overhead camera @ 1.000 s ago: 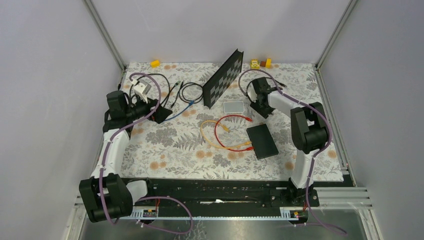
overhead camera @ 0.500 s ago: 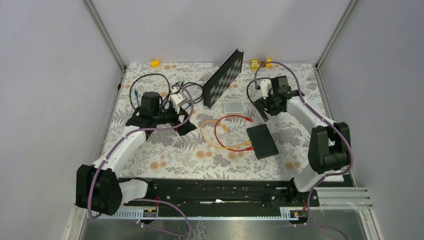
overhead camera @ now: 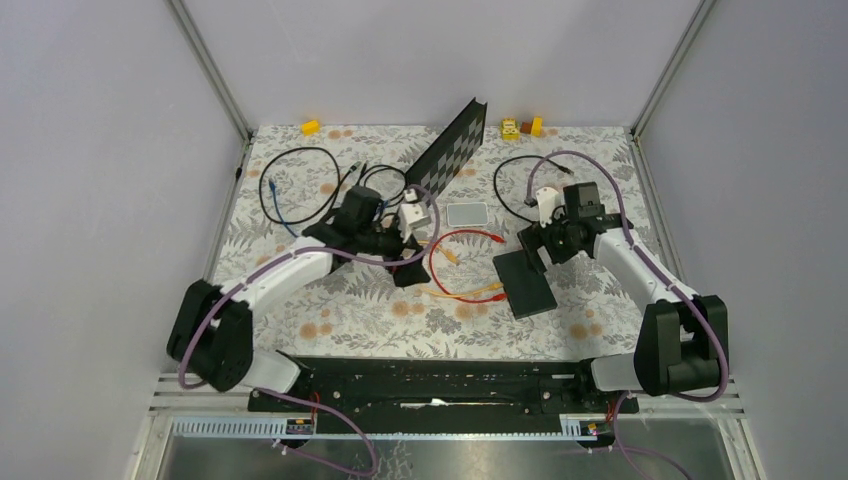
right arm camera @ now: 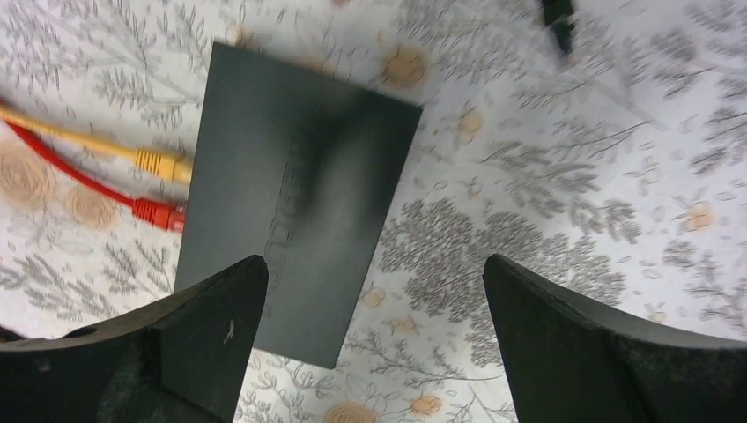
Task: Pull the plug from the switch port
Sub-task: Pull the connector from the switch port.
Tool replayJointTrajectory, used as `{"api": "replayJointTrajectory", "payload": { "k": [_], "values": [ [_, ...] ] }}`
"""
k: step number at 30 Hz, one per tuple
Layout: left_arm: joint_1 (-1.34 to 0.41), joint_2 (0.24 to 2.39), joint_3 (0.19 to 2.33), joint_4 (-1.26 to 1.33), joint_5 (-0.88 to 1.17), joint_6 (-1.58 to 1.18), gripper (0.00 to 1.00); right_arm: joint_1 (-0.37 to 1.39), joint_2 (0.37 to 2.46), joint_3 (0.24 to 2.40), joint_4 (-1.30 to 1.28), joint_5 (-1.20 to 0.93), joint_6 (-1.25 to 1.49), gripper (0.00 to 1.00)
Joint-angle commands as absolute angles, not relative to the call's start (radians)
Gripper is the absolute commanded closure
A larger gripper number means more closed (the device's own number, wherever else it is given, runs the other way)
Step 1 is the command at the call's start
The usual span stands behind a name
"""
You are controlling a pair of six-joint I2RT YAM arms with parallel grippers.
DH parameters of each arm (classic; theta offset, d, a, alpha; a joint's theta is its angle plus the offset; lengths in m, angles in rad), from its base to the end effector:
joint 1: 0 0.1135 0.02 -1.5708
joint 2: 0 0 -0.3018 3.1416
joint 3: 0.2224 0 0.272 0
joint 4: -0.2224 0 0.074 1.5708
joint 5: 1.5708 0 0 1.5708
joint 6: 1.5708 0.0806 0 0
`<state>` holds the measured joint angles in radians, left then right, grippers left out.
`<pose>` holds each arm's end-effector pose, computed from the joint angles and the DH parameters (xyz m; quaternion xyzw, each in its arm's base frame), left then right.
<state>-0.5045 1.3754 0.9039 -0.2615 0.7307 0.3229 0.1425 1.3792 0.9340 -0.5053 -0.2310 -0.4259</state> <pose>0.2582 -0.2040 0.2528 0.4761 0.7228 -0.3595 0.3487 0.3106 0.0632 0.2256 -0.2990 0.8981 0.0658 0.3156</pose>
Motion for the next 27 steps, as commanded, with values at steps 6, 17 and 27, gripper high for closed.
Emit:
{"api": "replayJointTrajectory", "payload": {
  "k": [6,17,27],
  "values": [
    [-0.665,1.637,1.118,-0.161,0.876,0.216,0.01,0.089,1.352,0.832,-0.543,-0.364,-0.518,0.0],
    [-0.759,1.962,1.307,0.052,0.752,-0.241,0.07,0.075,1.46,0.859,-0.545,-0.453,-0.552,0.09],
    [-0.79,2.11,1.354,0.111,0.74,-0.466,0.19,0.017,1.509,0.867,-0.556,-0.547,-0.592,0.21]
  ]
}}
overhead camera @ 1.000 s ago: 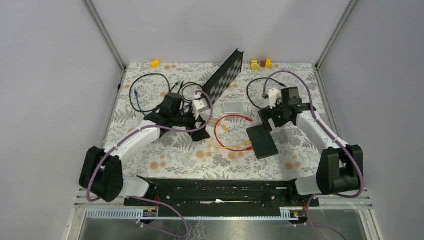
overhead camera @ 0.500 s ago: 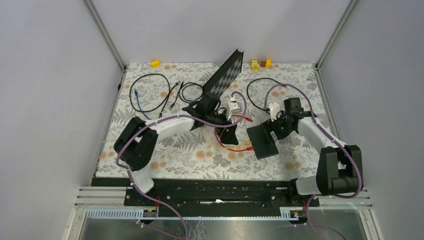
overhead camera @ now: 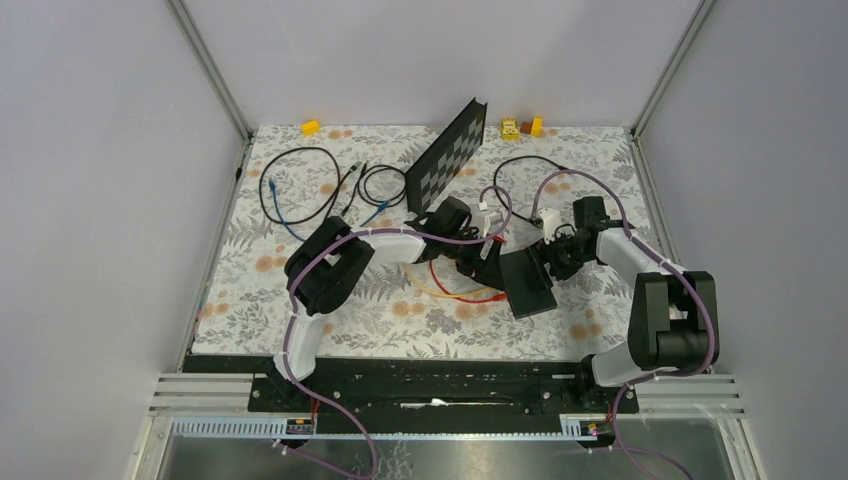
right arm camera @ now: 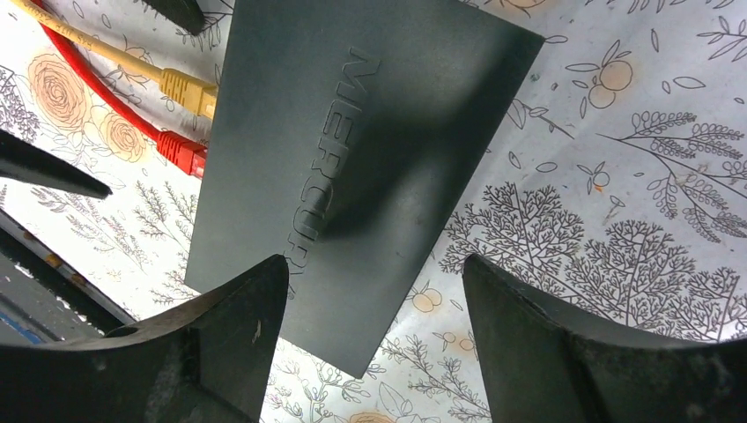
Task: Pull the plug from the switch port
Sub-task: Pull the connector from the switch port.
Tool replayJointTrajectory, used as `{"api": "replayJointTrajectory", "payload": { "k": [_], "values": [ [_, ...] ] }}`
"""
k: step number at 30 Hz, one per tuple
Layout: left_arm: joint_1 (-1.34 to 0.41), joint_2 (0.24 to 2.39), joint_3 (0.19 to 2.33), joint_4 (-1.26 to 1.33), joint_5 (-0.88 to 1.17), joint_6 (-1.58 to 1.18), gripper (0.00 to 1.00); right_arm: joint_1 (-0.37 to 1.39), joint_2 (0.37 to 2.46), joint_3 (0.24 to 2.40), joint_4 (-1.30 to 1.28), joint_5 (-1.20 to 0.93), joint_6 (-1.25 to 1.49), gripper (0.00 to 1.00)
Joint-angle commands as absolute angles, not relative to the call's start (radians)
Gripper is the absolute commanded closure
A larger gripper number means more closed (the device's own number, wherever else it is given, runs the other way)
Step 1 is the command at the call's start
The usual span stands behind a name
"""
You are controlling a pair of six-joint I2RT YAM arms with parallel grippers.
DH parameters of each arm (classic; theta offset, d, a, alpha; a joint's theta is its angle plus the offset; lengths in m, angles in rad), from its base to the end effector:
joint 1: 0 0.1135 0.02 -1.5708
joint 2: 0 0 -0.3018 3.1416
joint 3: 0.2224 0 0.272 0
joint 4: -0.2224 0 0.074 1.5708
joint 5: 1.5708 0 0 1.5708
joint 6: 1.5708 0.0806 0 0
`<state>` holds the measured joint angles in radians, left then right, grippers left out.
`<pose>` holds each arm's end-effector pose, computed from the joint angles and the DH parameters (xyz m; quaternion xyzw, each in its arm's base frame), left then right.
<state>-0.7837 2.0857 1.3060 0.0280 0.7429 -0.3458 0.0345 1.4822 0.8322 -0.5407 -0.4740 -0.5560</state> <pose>0.3135 -0.3894 0.1412 0.3267 0.8029 -0.4798 0.1352 0.2934 0.0469 0.1660 -0.3202 0.9003 0.1754 0.2369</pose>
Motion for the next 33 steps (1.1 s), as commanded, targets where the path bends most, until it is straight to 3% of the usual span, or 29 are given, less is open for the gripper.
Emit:
{"api": "replayJointTrajectory", "payload": {
  "k": [1,8,26,33],
  "values": [
    [-0.79,2.118,1.356,0.116,0.744,-0.481,0.21,0.013,1.517,0.869,-0.557,-0.553,-0.594,0.22],
    [-0.791,2.128,1.326,0.149,0.743,-0.549,0.28,0.006,1.554,0.893,-0.601,-0.591,-0.628,0.26],
    [-0.79,2.093,1.221,0.226,0.695,-0.633,0.24,-0.038,1.55,0.897,-0.715,-0.623,-0.724,0.21],
    [-0.79,2.102,1.192,0.287,0.722,-0.702,0.3,-0.039,1.559,0.891,-0.758,-0.668,-0.75,0.22]
  ]
}}
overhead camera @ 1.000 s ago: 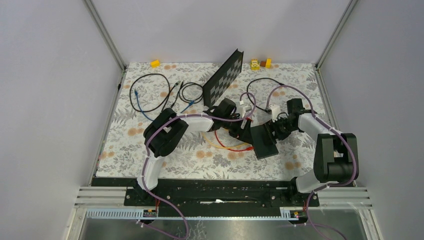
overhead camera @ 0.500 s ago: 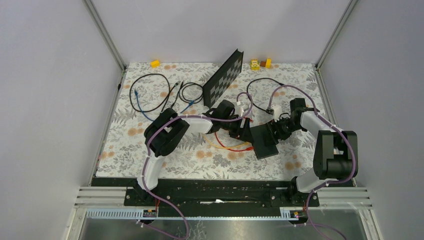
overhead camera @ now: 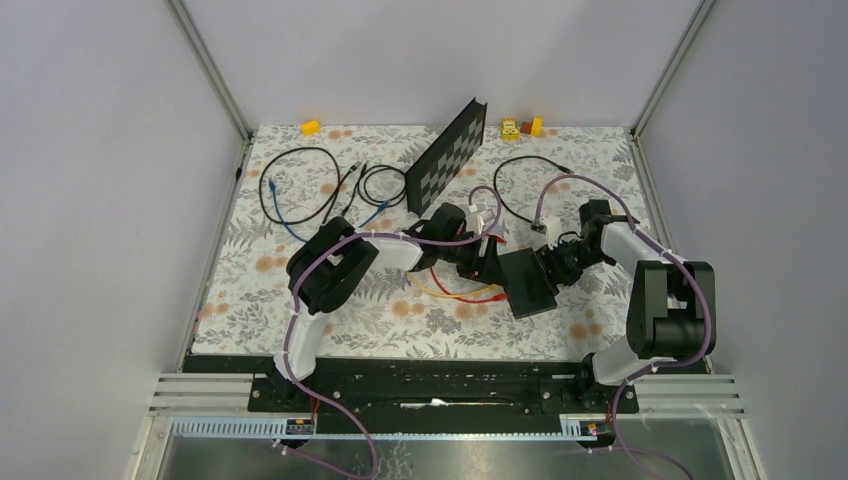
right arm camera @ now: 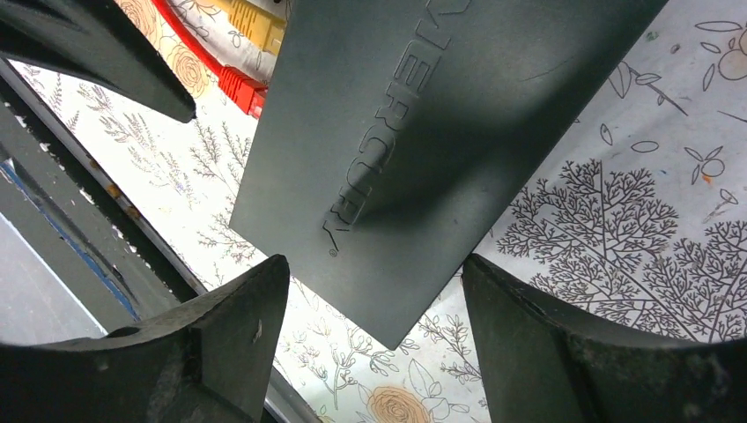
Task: Pull the plug from the switch port
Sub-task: Pull the connector from the switch port.
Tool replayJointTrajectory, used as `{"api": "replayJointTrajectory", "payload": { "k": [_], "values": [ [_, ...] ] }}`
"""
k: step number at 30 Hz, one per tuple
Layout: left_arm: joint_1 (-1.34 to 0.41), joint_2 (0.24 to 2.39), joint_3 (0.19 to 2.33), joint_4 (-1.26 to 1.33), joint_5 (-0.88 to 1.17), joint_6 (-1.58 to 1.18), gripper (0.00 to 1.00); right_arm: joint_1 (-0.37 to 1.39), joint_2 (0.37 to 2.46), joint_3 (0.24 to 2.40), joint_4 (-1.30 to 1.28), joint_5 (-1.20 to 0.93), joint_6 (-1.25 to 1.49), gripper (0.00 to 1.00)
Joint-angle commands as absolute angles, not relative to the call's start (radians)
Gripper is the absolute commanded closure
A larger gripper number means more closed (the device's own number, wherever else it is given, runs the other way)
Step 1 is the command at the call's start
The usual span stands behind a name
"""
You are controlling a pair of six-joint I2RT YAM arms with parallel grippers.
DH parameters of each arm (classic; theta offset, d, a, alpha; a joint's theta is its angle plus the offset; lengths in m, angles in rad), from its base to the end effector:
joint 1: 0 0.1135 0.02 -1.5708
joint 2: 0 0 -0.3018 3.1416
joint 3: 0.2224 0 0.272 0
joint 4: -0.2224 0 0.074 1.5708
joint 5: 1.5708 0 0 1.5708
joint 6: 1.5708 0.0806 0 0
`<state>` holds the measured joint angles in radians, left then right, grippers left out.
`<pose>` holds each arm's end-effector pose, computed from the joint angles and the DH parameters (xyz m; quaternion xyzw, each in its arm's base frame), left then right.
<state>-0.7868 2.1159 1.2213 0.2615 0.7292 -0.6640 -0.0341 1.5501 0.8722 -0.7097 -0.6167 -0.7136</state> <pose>0.3132 -0.3901 0.1228 0.2120 0.8220 -0.5181 0.1048 0.2849 0.0369 0.1582 -0.3424 0.8854 0.2495 0.1915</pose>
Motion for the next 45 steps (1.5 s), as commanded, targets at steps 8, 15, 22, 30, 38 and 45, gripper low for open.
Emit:
{"api": "replayJointTrajectory", "payload": {
  "k": [8,15,22,30,38,45],
  "values": [
    [-0.787,2.12,1.181,0.311,0.741,-0.738,0.37,-0.038,1.6,0.899,-0.759,-0.694,-0.746,0.24],
    [-0.775,2.13,1.14,0.343,0.749,-0.755,0.39,-0.038,1.591,0.889,-0.762,-0.679,-0.734,0.24],
    [-0.776,2.156,1.114,0.418,0.773,-0.798,0.44,-0.038,1.607,0.884,-0.767,-0.692,-0.726,0.26],
    [-0.776,2.184,1.107,0.498,0.783,-0.855,0.5,-0.039,1.619,0.887,-0.771,-0.719,-0.72,0.26],
    [-0.78,2.217,1.1,0.576,0.778,-0.927,0.55,-0.038,1.628,0.892,-0.778,-0.733,-0.722,0.27],
    [-0.788,2.212,1.075,0.601,0.78,-0.925,0.57,-0.038,1.614,0.901,-0.781,-0.711,-0.718,0.28]
  ]
}}
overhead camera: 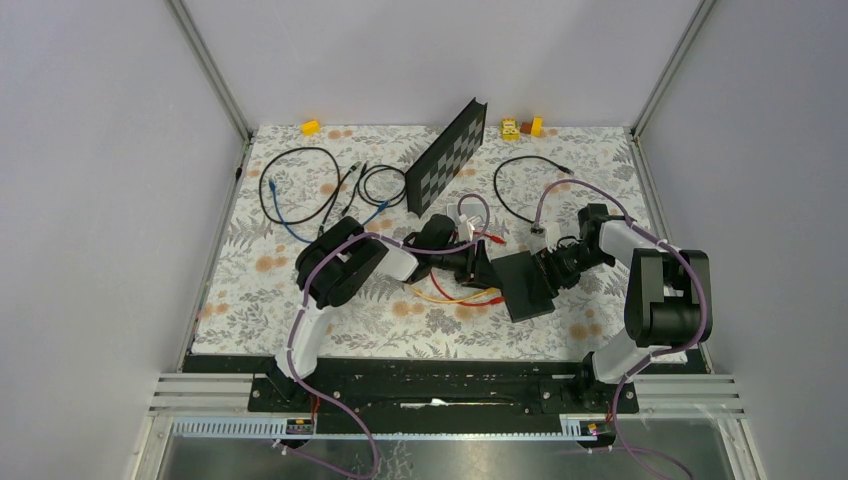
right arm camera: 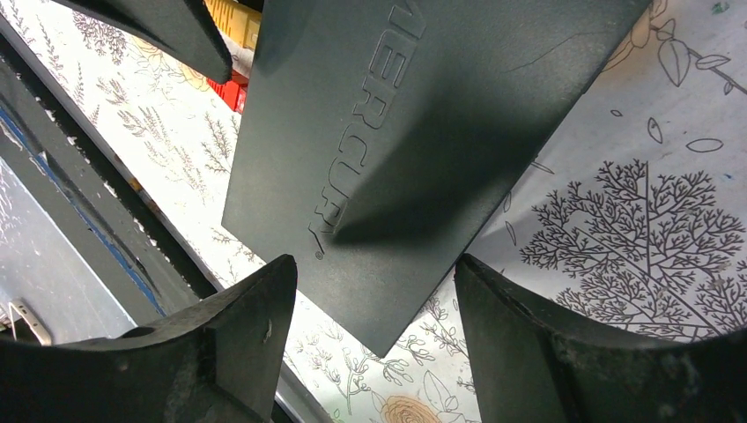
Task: Pull the plug from the switch port
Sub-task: Pull the connector from the switch port.
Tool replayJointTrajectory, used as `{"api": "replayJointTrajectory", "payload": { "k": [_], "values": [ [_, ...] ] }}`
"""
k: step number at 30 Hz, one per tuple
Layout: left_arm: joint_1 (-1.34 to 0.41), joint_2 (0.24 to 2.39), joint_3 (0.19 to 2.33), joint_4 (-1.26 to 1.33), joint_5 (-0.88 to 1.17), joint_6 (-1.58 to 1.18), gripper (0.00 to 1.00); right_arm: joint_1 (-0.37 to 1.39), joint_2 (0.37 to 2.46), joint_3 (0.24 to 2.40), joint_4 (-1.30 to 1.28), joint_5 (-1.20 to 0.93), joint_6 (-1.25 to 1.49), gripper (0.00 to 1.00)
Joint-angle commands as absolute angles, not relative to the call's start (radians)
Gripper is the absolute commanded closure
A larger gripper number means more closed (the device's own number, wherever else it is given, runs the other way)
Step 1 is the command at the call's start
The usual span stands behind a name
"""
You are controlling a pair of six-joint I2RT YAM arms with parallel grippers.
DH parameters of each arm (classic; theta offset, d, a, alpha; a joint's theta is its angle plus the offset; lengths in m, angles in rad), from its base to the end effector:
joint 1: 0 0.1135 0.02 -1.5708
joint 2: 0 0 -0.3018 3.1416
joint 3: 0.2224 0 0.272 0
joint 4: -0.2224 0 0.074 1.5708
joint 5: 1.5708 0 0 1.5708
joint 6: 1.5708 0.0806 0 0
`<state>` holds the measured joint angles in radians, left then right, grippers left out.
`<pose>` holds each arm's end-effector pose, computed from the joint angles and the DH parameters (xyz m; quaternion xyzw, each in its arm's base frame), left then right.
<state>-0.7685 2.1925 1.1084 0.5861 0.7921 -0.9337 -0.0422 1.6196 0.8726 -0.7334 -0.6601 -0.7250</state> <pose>0.3107 -0.3802 0.0900 0.1311 0.8066 -0.5731 0.0614 0.2844 0.0375 0.1416 -0.3302 0.8856 0.2842 0.1608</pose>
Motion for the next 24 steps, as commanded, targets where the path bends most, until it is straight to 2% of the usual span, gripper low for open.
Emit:
{"api": "replayJointTrajectory", "payload": {
  "k": [1,11,18,24],
  "values": [
    [-0.788,2.208,1.069,0.6,0.781,-0.92,0.57,-0.039,1.61,0.902,-0.781,-0.708,-0.718,0.28],
    [-0.788,2.193,1.039,0.584,0.787,-0.882,0.61,-0.038,1.617,0.906,-0.779,-0.7,-0.715,0.28],
    [-0.788,2.206,1.043,0.571,0.781,-0.875,0.68,-0.038,1.622,0.904,-0.778,-0.712,-0.713,0.28],
    [-0.79,2.206,1.049,0.575,0.79,-0.88,0.67,-0.038,1.62,0.902,-0.778,-0.709,-0.712,0.29]
  ]
}}
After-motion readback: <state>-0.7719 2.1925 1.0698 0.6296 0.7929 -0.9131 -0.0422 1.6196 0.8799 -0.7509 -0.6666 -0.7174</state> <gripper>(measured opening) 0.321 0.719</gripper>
